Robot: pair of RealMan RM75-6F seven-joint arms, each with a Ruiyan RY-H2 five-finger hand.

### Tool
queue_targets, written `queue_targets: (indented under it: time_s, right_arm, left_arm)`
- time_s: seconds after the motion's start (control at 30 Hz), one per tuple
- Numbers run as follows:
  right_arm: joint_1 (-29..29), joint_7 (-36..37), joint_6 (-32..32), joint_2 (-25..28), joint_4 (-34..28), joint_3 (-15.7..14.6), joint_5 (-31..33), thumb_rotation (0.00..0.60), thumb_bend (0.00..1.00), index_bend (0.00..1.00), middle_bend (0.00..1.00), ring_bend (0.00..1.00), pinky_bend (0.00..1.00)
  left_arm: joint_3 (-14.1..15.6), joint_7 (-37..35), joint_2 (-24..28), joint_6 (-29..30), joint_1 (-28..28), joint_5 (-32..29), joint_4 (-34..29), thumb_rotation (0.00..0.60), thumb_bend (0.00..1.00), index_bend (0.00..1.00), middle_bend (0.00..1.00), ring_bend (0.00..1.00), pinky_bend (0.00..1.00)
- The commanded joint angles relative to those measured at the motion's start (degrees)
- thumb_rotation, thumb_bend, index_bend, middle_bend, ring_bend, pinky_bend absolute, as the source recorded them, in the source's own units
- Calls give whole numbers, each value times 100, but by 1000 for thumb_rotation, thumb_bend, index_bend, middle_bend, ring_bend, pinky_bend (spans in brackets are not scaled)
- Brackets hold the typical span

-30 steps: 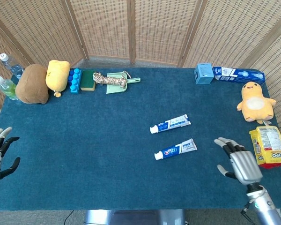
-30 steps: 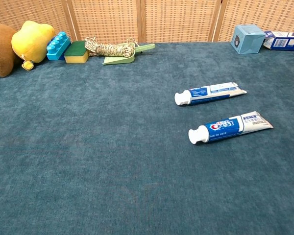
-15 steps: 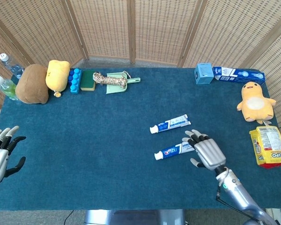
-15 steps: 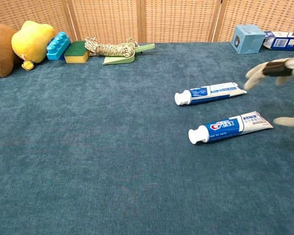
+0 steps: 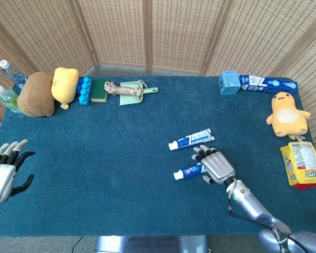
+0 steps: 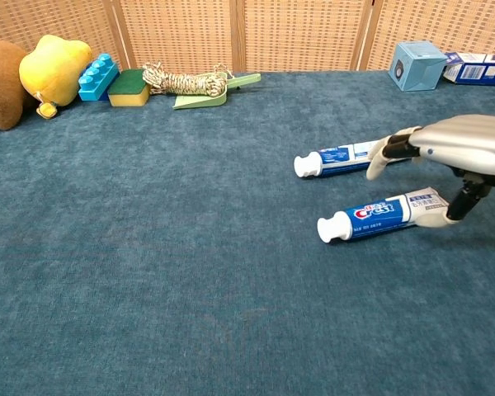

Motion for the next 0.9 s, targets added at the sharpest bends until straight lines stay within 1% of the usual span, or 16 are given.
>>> queue_targets:
  time_s: [0.03, 0.2, 0.53, 0.9]
  right_arm:
    - [98, -27, -99, -49, 117, -43, 45, 595, 276, 242, 140, 85, 250]
    - [212, -36, -192, -70, 248, -107, 115, 596, 277, 253, 143, 86, 250]
    - [371, -22, -263, -105, 396, -189, 238, 600, 273, 321, 155, 95, 249]
    - [542, -95, -340, -263, 524, -241, 425, 600, 270, 334, 160, 107, 250]
  left_arm:
    - [5, 2, 2, -7, -5, -8, -4, 600, 328, 228, 60, 65, 54]
    - [18, -17, 8, 10, 4, -16, 0, 600, 327, 225, 58, 65, 54]
    - [33, -50, 11, 31, 3, 0, 12, 600, 328, 223, 54, 65, 54]
    - [47, -126, 8, 57, 17, -5, 64, 600, 327, 220, 52, 65, 54]
